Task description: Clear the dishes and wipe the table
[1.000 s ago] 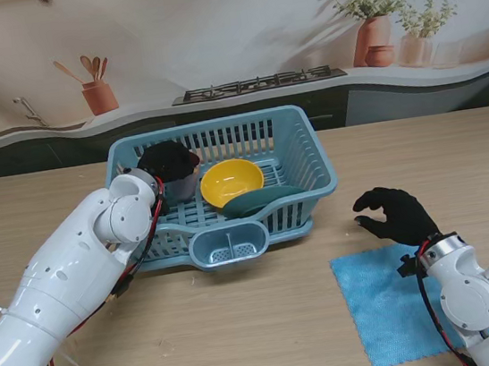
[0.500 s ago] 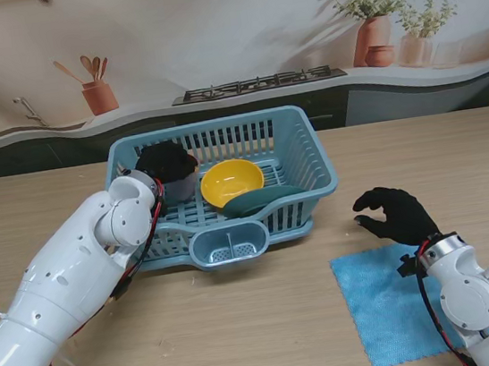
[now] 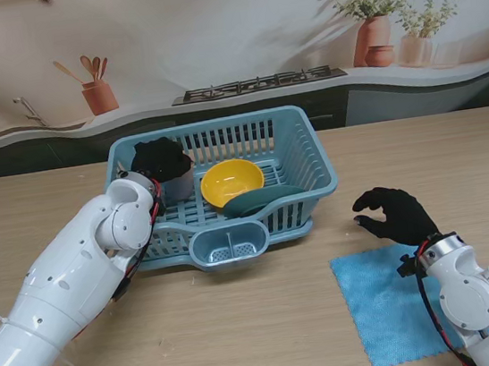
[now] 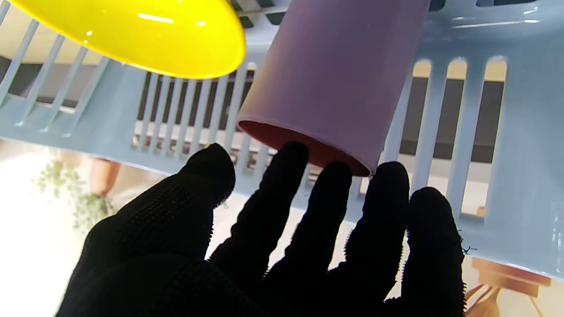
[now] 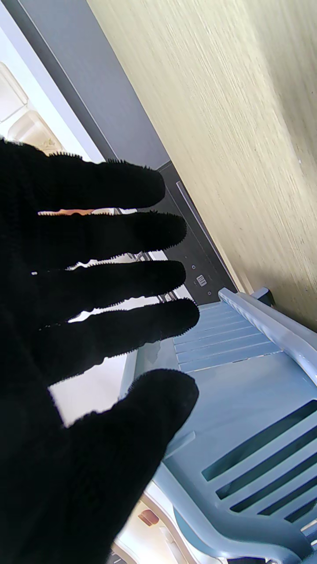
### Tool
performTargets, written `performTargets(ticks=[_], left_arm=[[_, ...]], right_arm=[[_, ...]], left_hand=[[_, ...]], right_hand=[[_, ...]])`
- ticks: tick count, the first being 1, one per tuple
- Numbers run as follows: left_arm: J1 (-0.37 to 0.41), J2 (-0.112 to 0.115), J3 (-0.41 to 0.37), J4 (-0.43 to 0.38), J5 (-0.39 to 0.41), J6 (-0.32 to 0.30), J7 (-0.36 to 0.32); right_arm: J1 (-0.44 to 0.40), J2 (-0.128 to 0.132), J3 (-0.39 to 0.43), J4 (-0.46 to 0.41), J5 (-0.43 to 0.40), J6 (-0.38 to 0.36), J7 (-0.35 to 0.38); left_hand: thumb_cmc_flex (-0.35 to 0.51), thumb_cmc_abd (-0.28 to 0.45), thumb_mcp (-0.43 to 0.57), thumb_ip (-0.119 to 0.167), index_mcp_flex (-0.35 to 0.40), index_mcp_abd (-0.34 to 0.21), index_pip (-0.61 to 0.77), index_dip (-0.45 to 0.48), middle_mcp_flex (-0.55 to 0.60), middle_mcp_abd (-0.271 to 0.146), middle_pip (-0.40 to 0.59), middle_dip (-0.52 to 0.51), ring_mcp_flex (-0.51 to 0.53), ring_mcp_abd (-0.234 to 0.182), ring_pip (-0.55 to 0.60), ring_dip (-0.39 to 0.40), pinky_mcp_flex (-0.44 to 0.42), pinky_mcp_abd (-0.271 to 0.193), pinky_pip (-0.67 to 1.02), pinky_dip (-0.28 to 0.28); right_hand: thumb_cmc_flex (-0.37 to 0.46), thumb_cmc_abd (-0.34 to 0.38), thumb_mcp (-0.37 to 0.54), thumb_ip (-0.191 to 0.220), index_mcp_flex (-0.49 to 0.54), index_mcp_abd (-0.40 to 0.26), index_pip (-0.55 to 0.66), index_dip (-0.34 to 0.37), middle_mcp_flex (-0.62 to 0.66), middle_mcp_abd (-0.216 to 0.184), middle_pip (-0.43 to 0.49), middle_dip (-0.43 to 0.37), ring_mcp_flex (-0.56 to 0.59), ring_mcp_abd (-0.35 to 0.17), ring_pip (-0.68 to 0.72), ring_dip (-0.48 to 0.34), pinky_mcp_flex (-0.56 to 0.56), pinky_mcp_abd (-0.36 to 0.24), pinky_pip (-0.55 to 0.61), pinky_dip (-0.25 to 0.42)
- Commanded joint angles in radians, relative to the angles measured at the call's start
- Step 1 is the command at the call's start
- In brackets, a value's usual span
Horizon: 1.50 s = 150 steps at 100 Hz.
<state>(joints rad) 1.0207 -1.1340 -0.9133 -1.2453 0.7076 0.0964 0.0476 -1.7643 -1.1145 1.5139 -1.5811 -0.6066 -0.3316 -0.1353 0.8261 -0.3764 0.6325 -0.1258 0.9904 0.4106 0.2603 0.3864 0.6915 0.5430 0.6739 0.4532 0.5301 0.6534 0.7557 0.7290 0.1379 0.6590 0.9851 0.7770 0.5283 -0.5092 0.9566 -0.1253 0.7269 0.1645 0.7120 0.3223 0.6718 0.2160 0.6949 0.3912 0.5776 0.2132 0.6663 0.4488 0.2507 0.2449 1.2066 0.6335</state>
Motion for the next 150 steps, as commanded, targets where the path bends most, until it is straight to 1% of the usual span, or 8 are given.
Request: performTargets(ticks=[1,21,33,67,71,109,129,150], left_arm=[[0.003,0.0,-0.006,-0.006,-0.003,-0.007,-0.005],[0.012,-0.002,-0.019,-0.005,0.0,-0.029,0.018],[0.018,-0.002,-0.03,-0.006,0.003,-0.047,0.031],[0.04,-0.002,-0.077,-0.021,0.008,-0.127,0.072],[0.042,-0.001,-0.083,-0.023,0.009,-0.14,0.077],[0.064,-0.003,-0.147,-0.044,-0.026,-0.245,0.095],[0.093,-0.001,-0.195,-0.075,-0.038,-0.29,0.1],[0.155,0.01,-0.274,-0.148,-0.04,-0.327,0.072]], right_arm=[[-0.001,-0.002,-0.002,-0.001,-0.002,0.0,0.011],[-0.002,-0.002,-0.003,-0.002,-0.002,-0.001,0.011],[-0.001,-0.002,-0.003,-0.001,-0.002,-0.003,0.011],[-0.002,-0.002,-0.003,-0.001,-0.002,-0.004,0.011],[-0.001,-0.002,-0.003,-0.001,-0.002,-0.004,0.011],[0.0,-0.001,-0.002,0.0,-0.002,-0.011,0.014],[-0.002,-0.001,-0.003,-0.003,0.0,-0.01,0.016],[-0.002,-0.001,-0.002,-0.003,0.0,-0.01,0.015]], left_hand=[[-0.019,0.044,0.032,0.039,-0.025,0.028,-0.021,-0.009,-0.032,0.037,0.003,0.009,-0.032,0.045,0.002,0.006,-0.018,0.039,0.003,-0.023],[-0.017,0.047,0.029,0.038,-0.054,0.009,-0.04,-0.018,-0.08,0.011,-0.001,0.008,-0.093,0.045,0.005,-0.017,-0.06,0.039,0.039,-0.08],[-0.017,0.05,0.028,0.038,-0.062,0.0,-0.042,-0.018,-0.095,0.001,-0.005,0.007,-0.112,0.038,0.004,-0.022,-0.08,0.039,0.051,-0.094],[-0.018,0.051,0.034,0.037,-0.051,-0.015,-0.03,-0.007,-0.076,-0.01,0.013,0.014,-0.093,0.023,0.025,-0.02,-0.078,0.033,0.096,-0.116],[-0.009,0.043,0.029,0.024,-0.042,-0.025,-0.014,0.01,-0.056,-0.018,0.013,0.013,-0.081,0.022,0.027,-0.021,-0.073,0.032,0.107,-0.121],[0.015,0.025,0.0,-0.008,-0.018,-0.074,0.027,0.061,0.003,-0.049,0.011,0.01,-0.028,0.004,0.046,-0.02,-0.039,0.024,0.15,-0.114],[0.031,0.022,-0.019,-0.013,-0.018,-0.09,0.039,0.071,0.017,-0.06,0.005,0.006,-0.016,-0.007,0.046,-0.021,-0.027,0.018,0.155,-0.112],[0.019,0.038,-0.04,-0.008,-0.031,-0.103,0.034,0.072,0.004,-0.068,-0.001,0.005,-0.027,-0.009,0.046,-0.018,-0.034,0.01,0.163,-0.108]], right_hand=[[0.013,0.019,-0.004,0.006,-0.004,-0.007,0.003,-0.003,0.005,-0.012,-0.003,-0.006,0.002,-0.015,0.01,0.011,-0.008,-0.027,0.003,0.02],[0.012,0.02,-0.004,0.006,-0.004,-0.008,0.003,-0.003,0.006,-0.012,-0.002,-0.005,0.003,-0.017,0.011,0.011,-0.008,-0.025,0.003,0.02],[0.013,0.02,-0.004,0.006,-0.004,-0.007,0.003,-0.003,0.006,-0.011,-0.002,-0.005,0.002,-0.016,0.01,0.011,-0.007,-0.024,0.003,0.02],[0.014,0.019,-0.004,0.005,-0.004,-0.008,0.004,-0.004,0.005,-0.012,-0.002,-0.005,0.002,-0.015,0.011,0.011,-0.007,-0.026,0.003,0.02],[0.013,0.019,-0.004,0.005,-0.005,-0.007,0.004,-0.004,0.005,-0.012,-0.002,-0.005,0.002,-0.016,0.01,0.011,-0.007,-0.025,0.003,0.02],[0.016,0.019,-0.004,0.003,-0.004,-0.006,0.006,-0.006,0.007,-0.011,-0.002,-0.005,0.002,-0.014,0.01,0.011,-0.007,-0.026,0.003,0.02],[0.017,0.019,-0.004,0.002,-0.004,-0.007,0.006,-0.007,0.007,-0.011,-0.002,-0.005,0.003,-0.016,0.011,0.011,-0.007,-0.026,0.003,0.02],[0.017,0.019,-0.005,0.001,-0.004,-0.007,0.007,-0.008,0.006,-0.011,-0.002,-0.005,0.003,-0.015,0.011,0.012,-0.008,-0.028,0.003,0.02]])
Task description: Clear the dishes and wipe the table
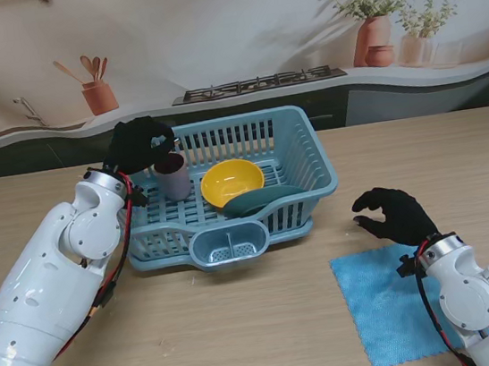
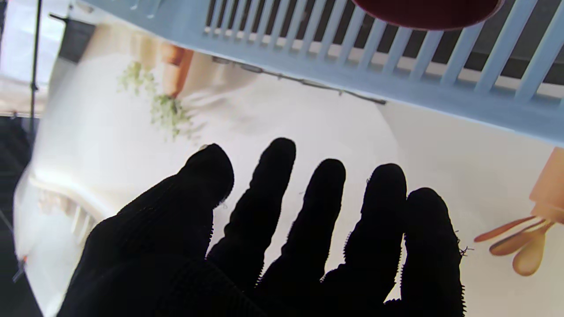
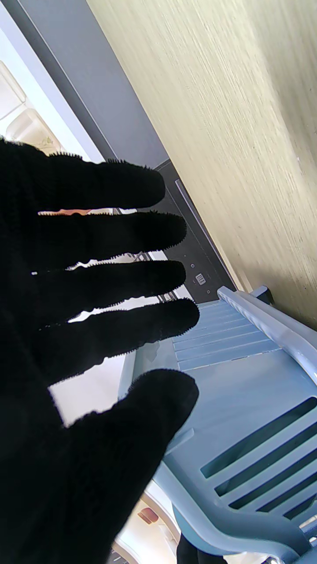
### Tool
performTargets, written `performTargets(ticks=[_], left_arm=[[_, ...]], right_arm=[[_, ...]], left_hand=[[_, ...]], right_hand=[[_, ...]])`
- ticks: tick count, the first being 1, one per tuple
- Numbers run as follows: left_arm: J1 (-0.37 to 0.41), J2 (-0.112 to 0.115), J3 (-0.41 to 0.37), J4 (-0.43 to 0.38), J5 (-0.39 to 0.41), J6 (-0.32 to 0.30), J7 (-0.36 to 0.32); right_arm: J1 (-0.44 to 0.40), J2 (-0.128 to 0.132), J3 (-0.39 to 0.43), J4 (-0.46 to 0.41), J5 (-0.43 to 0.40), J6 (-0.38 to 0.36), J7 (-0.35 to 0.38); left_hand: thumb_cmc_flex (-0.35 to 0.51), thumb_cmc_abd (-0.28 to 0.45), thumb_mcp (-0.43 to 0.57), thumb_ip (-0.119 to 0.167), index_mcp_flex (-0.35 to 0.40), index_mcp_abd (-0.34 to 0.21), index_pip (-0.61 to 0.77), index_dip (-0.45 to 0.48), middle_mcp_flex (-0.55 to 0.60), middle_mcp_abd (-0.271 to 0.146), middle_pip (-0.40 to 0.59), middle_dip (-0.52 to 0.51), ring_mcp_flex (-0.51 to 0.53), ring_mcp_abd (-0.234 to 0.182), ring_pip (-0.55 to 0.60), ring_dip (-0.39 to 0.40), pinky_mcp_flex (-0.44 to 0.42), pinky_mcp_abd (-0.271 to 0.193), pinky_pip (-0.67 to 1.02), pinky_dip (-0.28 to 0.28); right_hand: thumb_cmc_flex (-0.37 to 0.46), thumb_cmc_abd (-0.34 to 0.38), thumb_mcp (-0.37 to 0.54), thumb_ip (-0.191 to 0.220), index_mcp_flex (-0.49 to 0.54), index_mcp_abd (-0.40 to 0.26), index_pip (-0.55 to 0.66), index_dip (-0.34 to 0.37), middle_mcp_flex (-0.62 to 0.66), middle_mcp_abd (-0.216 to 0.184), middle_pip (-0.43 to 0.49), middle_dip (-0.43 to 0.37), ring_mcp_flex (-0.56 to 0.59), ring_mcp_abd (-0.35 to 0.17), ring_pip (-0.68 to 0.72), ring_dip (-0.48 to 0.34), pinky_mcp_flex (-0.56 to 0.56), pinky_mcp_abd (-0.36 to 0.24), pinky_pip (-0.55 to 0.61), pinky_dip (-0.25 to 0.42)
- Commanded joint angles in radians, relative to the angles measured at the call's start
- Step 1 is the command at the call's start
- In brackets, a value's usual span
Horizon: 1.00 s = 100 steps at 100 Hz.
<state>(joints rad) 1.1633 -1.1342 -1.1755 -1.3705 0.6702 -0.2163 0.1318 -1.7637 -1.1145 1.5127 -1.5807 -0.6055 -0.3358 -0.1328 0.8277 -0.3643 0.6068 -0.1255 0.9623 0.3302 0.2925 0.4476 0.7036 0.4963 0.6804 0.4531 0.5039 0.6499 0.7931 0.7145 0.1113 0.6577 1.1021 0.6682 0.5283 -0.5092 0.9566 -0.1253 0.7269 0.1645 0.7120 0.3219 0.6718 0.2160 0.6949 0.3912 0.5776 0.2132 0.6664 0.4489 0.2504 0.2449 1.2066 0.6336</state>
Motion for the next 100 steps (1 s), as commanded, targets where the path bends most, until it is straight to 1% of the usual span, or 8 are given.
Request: performTargets(ticks=[1,41,46,54,72,79,83,100], left_arm=[[0.015,0.011,-0.016,-0.026,-0.002,-0.016,-0.013],[0.165,0.03,-0.189,-0.145,0.05,-0.12,-0.015],[0.18,0.03,-0.209,-0.151,0.06,-0.137,-0.004],[0.205,0.032,-0.24,-0.157,0.087,-0.167,0.019],[0.267,0.037,-0.309,-0.172,0.144,-0.214,0.056],[0.29,0.038,-0.334,-0.174,0.164,-0.231,0.076],[0.303,0.038,-0.348,-0.174,0.175,-0.242,0.086],[0.355,0.039,-0.4,-0.174,0.207,-0.278,0.126]], right_arm=[[-0.002,-0.001,-0.001,-0.003,-0.001,-0.006,0.013],[-0.004,0.0,-0.005,-0.007,-0.001,-0.001,0.019],[-0.004,0.0,-0.006,-0.007,-0.001,-0.001,0.019],[-0.004,0.0,-0.007,-0.008,-0.001,0.001,0.02],[-0.005,0.001,-0.009,-0.009,-0.002,0.003,0.022],[-0.006,0.001,-0.01,-0.01,-0.001,0.006,0.023],[-0.006,0.001,-0.011,-0.011,-0.001,0.008,0.024],[-0.007,0.002,-0.013,-0.013,-0.002,0.013,0.028]], left_hand=[[0.017,0.027,-0.016,-0.008,-0.003,-0.022,0.002,0.01,-0.007,-0.021,-0.007,0.006,0.0,-0.004,0.009,-0.003,-0.008,0.011,0.047,0.001],[0.03,0.028,-0.026,0.0,-0.01,-0.022,-0.007,0.018,-0.012,-0.028,-0.008,0.006,0.002,-0.011,0.022,0.007,-0.003,0.01,0.07,0.015],[0.077,0.023,-0.049,-0.011,-0.016,-0.026,0.003,0.024,-0.011,-0.034,-0.01,0.005,0.004,-0.017,0.018,0.004,0.002,0.005,0.064,0.014],[0.148,0.015,-0.086,-0.012,-0.027,-0.039,0.031,0.024,-0.005,-0.041,-0.01,0.004,0.02,-0.031,0.019,0.0,0.025,-0.005,0.058,0.011],[0.285,0.018,-0.166,0.007,-0.078,-0.064,0.096,-0.005,-0.029,-0.073,-0.022,0.0,0.014,-0.067,-0.002,-0.013,0.043,-0.006,0.059,0.016],[0.309,0.02,-0.172,0.013,-0.088,-0.068,0.102,-0.007,-0.036,-0.08,-0.024,0.0,0.007,-0.073,-0.006,-0.014,0.047,-0.006,0.06,0.017],[0.344,0.032,-0.21,0.023,-0.096,-0.071,0.115,-0.014,-0.037,-0.084,-0.026,0.001,0.008,-0.078,-0.008,-0.014,0.055,-0.007,0.061,0.019],[0.37,0.045,-0.221,0.028,-0.105,-0.067,0.118,-0.012,-0.038,-0.085,-0.039,0.019,0.006,-0.079,-0.013,-0.016,0.082,-0.012,0.081,0.029]], right_hand=[[0.018,0.019,-0.005,0.001,-0.005,-0.008,0.007,-0.008,0.006,-0.01,-0.002,-0.005,0.003,-0.015,0.011,0.011,-0.007,-0.027,0.003,0.019],[0.017,0.018,-0.005,0.001,-0.005,-0.007,0.009,-0.01,0.007,-0.011,-0.002,-0.005,0.003,-0.014,0.011,0.011,-0.007,-0.025,0.004,0.019],[0.017,0.018,-0.005,0.0,-0.004,-0.008,0.01,-0.01,0.007,-0.013,-0.002,-0.005,0.002,-0.015,0.011,0.011,-0.006,-0.024,0.004,0.019],[0.018,0.018,-0.005,0.0,-0.004,-0.008,0.01,-0.01,0.007,-0.012,-0.002,-0.005,0.004,-0.015,0.012,0.011,-0.006,-0.025,0.004,0.019],[0.018,0.019,-0.005,0.001,-0.003,-0.006,0.01,-0.011,0.007,-0.011,-0.002,-0.005,0.003,-0.014,0.011,0.011,-0.006,-0.023,0.004,0.019],[0.017,0.019,-0.005,0.001,-0.004,-0.007,0.01,-0.011,0.007,-0.011,-0.002,-0.005,0.003,-0.015,0.012,0.011,-0.007,-0.025,0.003,0.019],[0.017,0.018,-0.005,0.0,-0.003,-0.007,0.01,-0.011,0.008,-0.01,-0.002,-0.005,0.004,-0.015,0.012,0.011,-0.007,-0.025,0.003,0.019],[0.016,0.019,-0.004,0.001,-0.003,-0.007,0.01,-0.011,0.008,-0.011,-0.002,-0.005,0.004,-0.015,0.012,0.011,-0.007,-0.026,0.004,0.019]])
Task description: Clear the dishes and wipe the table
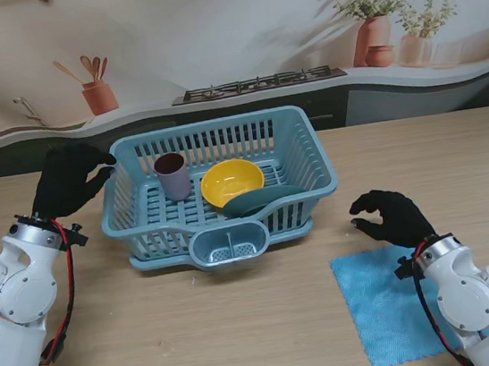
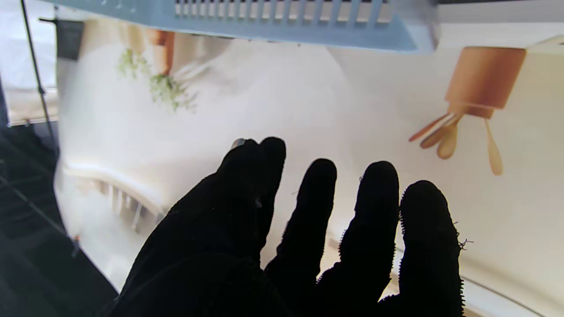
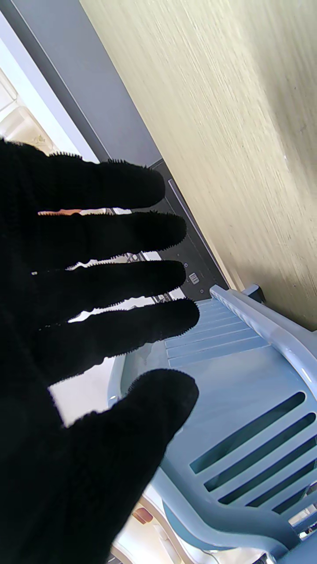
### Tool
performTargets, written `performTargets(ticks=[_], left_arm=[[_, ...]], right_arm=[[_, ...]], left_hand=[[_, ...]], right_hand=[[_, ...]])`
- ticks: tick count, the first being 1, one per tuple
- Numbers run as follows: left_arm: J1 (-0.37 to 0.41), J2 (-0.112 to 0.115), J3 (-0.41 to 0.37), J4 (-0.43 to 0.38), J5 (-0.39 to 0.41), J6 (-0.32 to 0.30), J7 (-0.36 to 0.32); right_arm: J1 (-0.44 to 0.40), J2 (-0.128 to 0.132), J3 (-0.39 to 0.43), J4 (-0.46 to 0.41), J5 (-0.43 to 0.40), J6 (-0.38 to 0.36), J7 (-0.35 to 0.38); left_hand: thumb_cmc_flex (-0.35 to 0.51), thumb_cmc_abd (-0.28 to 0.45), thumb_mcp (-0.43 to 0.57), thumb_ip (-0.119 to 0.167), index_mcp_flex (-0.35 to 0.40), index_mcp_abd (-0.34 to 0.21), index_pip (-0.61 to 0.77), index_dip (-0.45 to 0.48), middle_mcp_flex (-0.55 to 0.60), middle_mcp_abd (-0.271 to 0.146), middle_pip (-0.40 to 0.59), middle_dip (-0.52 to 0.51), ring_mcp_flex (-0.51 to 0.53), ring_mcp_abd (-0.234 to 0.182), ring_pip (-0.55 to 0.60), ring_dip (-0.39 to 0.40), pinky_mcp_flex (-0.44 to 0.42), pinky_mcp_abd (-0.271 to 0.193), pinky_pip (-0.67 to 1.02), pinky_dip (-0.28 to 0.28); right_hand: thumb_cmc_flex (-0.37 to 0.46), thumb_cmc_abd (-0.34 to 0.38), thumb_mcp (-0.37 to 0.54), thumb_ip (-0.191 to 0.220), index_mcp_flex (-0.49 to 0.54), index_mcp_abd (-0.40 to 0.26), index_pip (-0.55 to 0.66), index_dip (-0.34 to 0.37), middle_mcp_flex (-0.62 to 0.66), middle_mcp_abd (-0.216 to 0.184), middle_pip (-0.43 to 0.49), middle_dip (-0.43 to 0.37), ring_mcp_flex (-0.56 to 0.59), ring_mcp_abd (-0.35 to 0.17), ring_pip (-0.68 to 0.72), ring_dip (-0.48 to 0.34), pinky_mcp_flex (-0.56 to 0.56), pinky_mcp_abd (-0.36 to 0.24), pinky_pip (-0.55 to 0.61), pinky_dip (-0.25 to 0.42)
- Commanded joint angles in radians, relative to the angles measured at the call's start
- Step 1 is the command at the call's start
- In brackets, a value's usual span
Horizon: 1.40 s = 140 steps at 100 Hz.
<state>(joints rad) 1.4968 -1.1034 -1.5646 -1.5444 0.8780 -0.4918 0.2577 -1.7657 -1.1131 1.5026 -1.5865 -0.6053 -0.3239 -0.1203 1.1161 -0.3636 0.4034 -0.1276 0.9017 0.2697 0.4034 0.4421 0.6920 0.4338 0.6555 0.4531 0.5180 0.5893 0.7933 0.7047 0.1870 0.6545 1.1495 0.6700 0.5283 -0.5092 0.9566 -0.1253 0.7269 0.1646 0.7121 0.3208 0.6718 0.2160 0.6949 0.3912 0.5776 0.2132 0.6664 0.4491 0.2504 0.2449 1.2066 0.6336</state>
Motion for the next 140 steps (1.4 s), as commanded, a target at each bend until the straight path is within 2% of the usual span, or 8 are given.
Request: performTargets(ticks=[1,10,69,77,100,113,118,140], left_arm=[[0.024,0.008,-0.013,0.0,0.0,-0.004,0.004],[0.042,0.005,-0.027,0.007,0.013,-0.009,0.038],[0.15,-0.004,-0.069,0.053,0.058,0.002,0.166],[0.165,-0.005,-0.07,0.054,0.054,0.014,0.167],[0.211,-0.009,-0.076,0.056,0.038,0.039,0.169],[0.246,-0.01,-0.079,0.048,0.036,0.056,0.166],[0.263,-0.012,-0.081,0.039,0.022,0.062,0.151],[0.337,-0.02,-0.086,-0.004,-0.036,0.103,0.103]], right_arm=[[-0.005,0.0,-0.003,-0.008,-0.002,0.001,0.016],[-0.005,0.001,-0.005,-0.008,-0.003,0.002,0.017],[-0.011,0.002,-0.003,-0.014,-0.006,0.005,0.023],[-0.011,0.003,-0.002,-0.014,-0.007,0.006,0.024],[-0.012,0.003,-0.002,-0.015,-0.011,0.006,0.026],[-0.015,0.004,-0.001,-0.017,-0.011,0.01,0.028],[-0.017,0.004,0.0,-0.018,-0.012,0.01,0.029],[-0.022,0.005,0.002,-0.02,-0.015,0.012,0.032]], left_hand=[[0.083,0.045,-0.02,0.03,-0.045,-0.007,0.007,-0.006,-0.027,-0.023,-0.015,0.02,-0.009,-0.018,-0.014,-0.006,0.006,-0.01,0.034,0.028],[0.097,0.061,-0.068,0.04,-0.045,-0.005,0.008,-0.006,-0.026,-0.021,-0.018,0.032,-0.006,-0.017,-0.011,-0.004,0.01,-0.013,0.042,0.037],[0.099,0.074,-0.116,0.052,-0.038,-0.003,0.015,0.0,-0.013,-0.014,0.005,0.008,0.011,0.002,0.013,0.009,0.031,0.004,0.084,0.067],[0.093,0.07,-0.12,0.055,-0.03,0.007,0.027,0.005,0.002,0.003,0.04,0.021,0.03,0.022,0.063,0.039,0.034,0.006,0.096,0.081],[0.054,0.062,-0.111,0.056,-0.003,0.048,0.026,0.001,0.012,0.045,0.058,0.027,0.039,0.056,0.087,0.056,0.059,0.015,0.109,0.096],[0.028,0.063,-0.105,0.053,0.0,0.057,0.019,-0.001,0.008,0.048,0.058,0.027,0.034,0.062,0.088,0.058,0.077,0.021,0.118,0.105],[-0.011,0.065,-0.072,0.045,0.004,0.057,-0.02,0.016,-0.007,0.046,0.049,0.022,0.016,0.059,0.076,0.051,0.067,0.015,0.107,0.115],[-0.072,0.099,-0.087,0.047,0.011,0.069,-0.067,0.017,-0.034,0.048,0.033,0.016,-0.024,0.065,0.055,0.045,0.031,0.013,0.088,0.108]], right_hand=[[0.016,0.019,-0.004,0.001,-0.004,-0.007,0.009,-0.01,0.007,-0.012,-0.002,-0.005,0.004,-0.016,0.012,0.011,-0.007,-0.026,0.004,0.019],[0.016,0.019,-0.005,0.001,-0.003,-0.007,0.01,-0.01,0.008,-0.011,-0.002,-0.005,0.003,-0.014,0.012,0.011,-0.007,-0.025,0.004,0.019],[0.016,0.019,-0.004,0.002,-0.002,-0.006,0.009,-0.01,0.008,-0.01,-0.002,-0.005,0.003,-0.013,0.012,0.012,-0.008,-0.027,0.004,0.019],[0.016,0.019,-0.004,0.001,-0.002,-0.006,0.009,-0.01,0.008,-0.009,-0.002,-0.005,0.003,-0.013,0.012,0.011,-0.008,-0.025,0.004,0.02],[0.016,0.019,-0.004,0.001,-0.002,-0.007,0.009,-0.009,0.008,-0.01,-0.002,-0.005,0.003,-0.014,0.012,0.011,-0.008,-0.026,0.004,0.02],[0.017,0.019,-0.004,0.001,-0.002,-0.005,0.008,-0.01,0.008,-0.009,-0.001,-0.005,0.003,-0.012,0.013,0.011,-0.009,-0.026,0.004,0.02],[0.017,0.019,-0.004,0.001,-0.002,-0.006,0.008,-0.009,0.008,-0.01,-0.001,-0.005,0.003,-0.013,0.013,0.011,-0.008,-0.025,0.004,0.02],[0.016,0.019,-0.004,0.001,-0.002,-0.006,0.008,-0.009,0.007,-0.01,-0.002,-0.005,0.003,-0.013,0.013,0.011,-0.009,-0.026,0.004,0.019]])
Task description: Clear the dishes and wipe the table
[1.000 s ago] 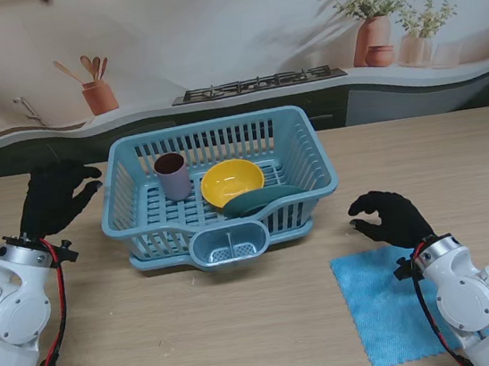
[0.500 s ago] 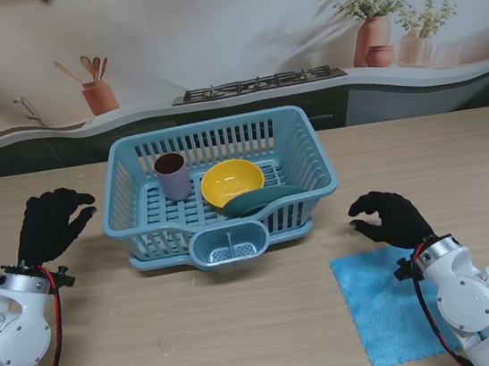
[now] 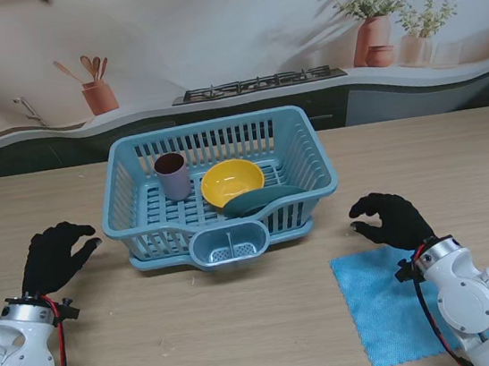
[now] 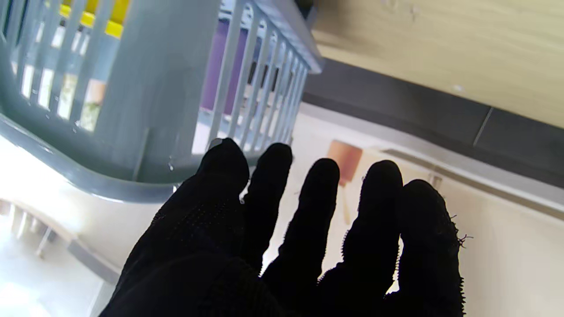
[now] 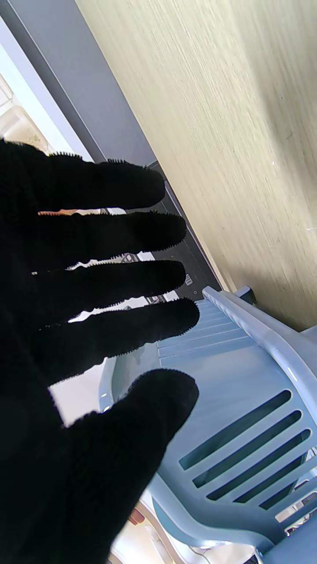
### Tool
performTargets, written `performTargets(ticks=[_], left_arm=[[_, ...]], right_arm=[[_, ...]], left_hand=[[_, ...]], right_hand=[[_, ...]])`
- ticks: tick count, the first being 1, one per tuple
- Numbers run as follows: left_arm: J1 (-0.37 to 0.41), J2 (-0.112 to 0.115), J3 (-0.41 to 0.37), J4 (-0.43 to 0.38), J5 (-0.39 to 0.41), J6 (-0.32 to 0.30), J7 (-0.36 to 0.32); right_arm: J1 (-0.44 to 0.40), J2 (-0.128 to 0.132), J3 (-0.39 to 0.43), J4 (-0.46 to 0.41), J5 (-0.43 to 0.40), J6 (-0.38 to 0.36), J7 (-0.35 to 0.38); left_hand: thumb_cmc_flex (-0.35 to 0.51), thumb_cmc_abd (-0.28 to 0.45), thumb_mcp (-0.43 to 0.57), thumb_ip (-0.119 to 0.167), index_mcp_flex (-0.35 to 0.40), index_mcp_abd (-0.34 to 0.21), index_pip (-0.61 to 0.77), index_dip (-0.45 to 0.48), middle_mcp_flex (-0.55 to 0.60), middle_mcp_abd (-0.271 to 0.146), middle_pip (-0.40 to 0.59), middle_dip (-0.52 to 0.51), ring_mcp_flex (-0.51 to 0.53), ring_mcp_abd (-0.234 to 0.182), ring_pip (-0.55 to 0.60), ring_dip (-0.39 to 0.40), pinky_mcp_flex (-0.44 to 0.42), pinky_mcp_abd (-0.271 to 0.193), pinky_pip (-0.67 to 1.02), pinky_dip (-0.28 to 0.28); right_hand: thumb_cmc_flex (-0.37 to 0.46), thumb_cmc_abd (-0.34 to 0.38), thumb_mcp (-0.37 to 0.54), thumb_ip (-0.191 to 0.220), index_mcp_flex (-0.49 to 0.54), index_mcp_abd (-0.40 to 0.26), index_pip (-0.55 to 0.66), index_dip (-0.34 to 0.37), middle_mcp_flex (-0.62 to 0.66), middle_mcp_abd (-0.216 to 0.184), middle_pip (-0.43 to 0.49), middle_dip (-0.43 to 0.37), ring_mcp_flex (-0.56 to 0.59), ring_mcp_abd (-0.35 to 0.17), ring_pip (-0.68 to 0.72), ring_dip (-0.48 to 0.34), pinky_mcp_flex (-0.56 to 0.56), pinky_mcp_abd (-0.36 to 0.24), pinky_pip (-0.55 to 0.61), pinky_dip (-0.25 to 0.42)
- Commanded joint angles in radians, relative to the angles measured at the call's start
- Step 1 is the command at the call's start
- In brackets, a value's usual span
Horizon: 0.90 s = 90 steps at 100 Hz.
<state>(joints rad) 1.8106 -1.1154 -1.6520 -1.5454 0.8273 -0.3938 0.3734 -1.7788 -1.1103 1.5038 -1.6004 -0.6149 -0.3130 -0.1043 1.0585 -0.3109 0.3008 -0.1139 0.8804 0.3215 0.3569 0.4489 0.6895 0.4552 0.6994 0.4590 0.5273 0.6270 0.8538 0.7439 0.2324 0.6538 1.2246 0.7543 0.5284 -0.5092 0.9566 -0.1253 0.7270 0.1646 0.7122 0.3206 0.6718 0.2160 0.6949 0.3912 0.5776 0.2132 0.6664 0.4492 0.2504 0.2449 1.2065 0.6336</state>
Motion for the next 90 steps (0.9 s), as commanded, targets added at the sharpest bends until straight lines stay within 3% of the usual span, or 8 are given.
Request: performTargets(ticks=[1,23,41,65,90], left_arm=[[0.026,-0.008,0.001,-0.004,0.014,0.006,-0.015],[0.077,-0.011,-0.005,-0.026,-0.043,0.007,-0.067],[0.117,-0.007,-0.01,-0.055,-0.083,0.017,-0.142],[0.151,0.001,-0.007,-0.093,-0.157,0.06,-0.253],[0.16,0.004,-0.001,-0.102,-0.231,0.053,-0.314]], right_arm=[[-0.009,0.002,0.001,-0.007,-0.006,0.001,0.016],[-0.013,0.003,0.001,-0.009,-0.008,0.002,0.021],[-0.014,0.004,0.002,-0.01,-0.01,0.0,0.024],[-0.017,0.006,0.01,-0.014,-0.015,-0.005,0.033],[-0.025,0.01,0.024,-0.021,-0.017,-0.021,0.049]], left_hand=[[-0.017,0.048,0.014,0.034,0.032,0.017,-0.022,0.011,-0.031,0.028,-0.011,0.01,-0.033,0.027,-0.006,0.006,-0.015,0.013,0.012,0.024],[-0.062,0.071,-0.001,0.04,0.039,0.019,-0.051,0.019,-0.039,0.026,-0.02,0.006,-0.049,0.026,-0.018,0.002,-0.033,0.006,0.005,0.017],[-0.153,0.075,0.031,0.064,0.032,0.015,-0.126,-0.002,-0.067,0.001,-0.066,-0.016,-0.075,0.002,-0.08,-0.028,-0.059,-0.001,-0.012,-0.005],[-0.188,0.052,0.044,0.063,-0.022,0.013,-0.153,-0.017,-0.123,-0.017,-0.089,-0.024,-0.117,-0.014,-0.109,-0.037,-0.089,-0.019,-0.017,-0.015],[-0.206,0.048,0.048,0.061,-0.011,0.015,-0.146,-0.016,-0.103,-0.012,-0.088,-0.026,-0.103,-0.007,-0.105,-0.034,-0.091,-0.028,-0.011,-0.021]], right_hand=[[0.017,0.019,-0.003,0.001,-0.002,-0.006,0.008,-0.009,0.007,-0.009,-0.002,-0.005,0.002,-0.013,0.013,0.011,-0.009,-0.026,0.004,0.019],[0.016,0.019,-0.003,0.001,-0.001,-0.004,0.008,-0.009,0.008,-0.009,-0.001,-0.005,0.002,-0.012,0.013,0.011,-0.009,-0.024,0.004,0.019],[0.015,0.018,-0.002,0.002,-0.002,-0.005,0.008,-0.009,0.007,-0.009,-0.001,-0.005,0.002,-0.012,0.013,0.011,-0.009,-0.024,0.004,0.019],[0.019,0.014,0.002,0.0,-0.003,-0.004,0.008,-0.009,0.007,-0.007,-0.001,-0.005,0.002,-0.012,0.013,0.011,-0.011,-0.026,0.001,0.017],[0.018,0.01,0.006,0.0,-0.004,-0.005,0.009,-0.01,0.007,-0.009,-0.001,-0.006,0.002,-0.013,0.011,0.01,-0.024,-0.022,-0.022,0.006]])
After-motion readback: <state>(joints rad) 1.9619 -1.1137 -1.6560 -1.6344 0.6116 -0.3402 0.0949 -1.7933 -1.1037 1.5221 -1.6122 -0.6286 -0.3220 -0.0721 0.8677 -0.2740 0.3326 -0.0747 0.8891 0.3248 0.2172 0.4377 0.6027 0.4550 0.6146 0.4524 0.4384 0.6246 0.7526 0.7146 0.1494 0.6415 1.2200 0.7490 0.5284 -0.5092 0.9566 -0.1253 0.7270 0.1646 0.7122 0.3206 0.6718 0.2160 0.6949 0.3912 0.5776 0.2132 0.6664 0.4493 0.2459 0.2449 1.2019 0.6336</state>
